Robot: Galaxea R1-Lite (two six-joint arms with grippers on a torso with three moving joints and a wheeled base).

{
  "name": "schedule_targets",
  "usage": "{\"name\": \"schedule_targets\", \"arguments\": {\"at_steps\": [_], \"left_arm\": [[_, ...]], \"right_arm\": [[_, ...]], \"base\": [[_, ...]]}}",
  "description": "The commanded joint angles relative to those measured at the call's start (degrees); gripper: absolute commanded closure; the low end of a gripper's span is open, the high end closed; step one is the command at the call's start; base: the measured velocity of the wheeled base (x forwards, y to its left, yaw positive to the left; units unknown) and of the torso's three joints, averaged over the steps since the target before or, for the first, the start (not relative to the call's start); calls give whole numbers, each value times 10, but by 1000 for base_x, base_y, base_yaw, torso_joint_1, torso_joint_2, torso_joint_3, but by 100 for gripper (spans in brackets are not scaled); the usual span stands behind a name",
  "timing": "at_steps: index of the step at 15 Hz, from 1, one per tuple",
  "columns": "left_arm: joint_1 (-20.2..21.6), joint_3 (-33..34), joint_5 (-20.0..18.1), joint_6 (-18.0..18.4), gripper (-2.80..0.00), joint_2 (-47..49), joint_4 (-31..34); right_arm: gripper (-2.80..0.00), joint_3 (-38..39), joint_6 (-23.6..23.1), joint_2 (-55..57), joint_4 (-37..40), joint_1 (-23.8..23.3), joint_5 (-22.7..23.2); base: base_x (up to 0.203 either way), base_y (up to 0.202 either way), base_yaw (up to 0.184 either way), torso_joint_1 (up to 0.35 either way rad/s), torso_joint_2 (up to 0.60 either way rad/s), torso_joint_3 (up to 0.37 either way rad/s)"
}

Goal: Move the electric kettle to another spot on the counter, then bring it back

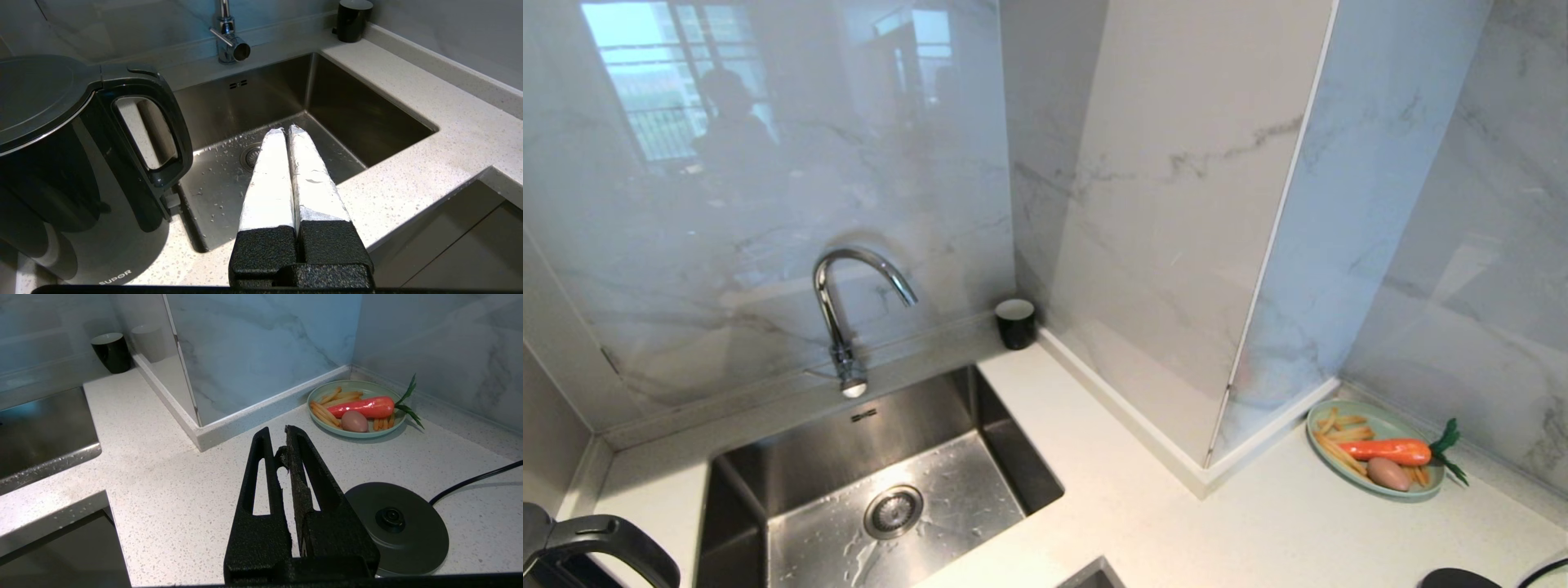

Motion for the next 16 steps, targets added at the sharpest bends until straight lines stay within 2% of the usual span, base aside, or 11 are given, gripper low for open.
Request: {"name": "schedule_targets", "arguments": {"at_steps": [1, 16], "left_arm": [[0, 0, 1, 0, 0, 0, 0], [0, 0, 0, 0, 0, 0, 0]], "right_arm": [[0, 0, 0, 0, -1, 0, 0], [0, 0, 0, 0, -1, 0, 0]], "base": [[0, 0, 0, 0, 0, 0], [0, 0, 0, 0, 0, 0]]}}
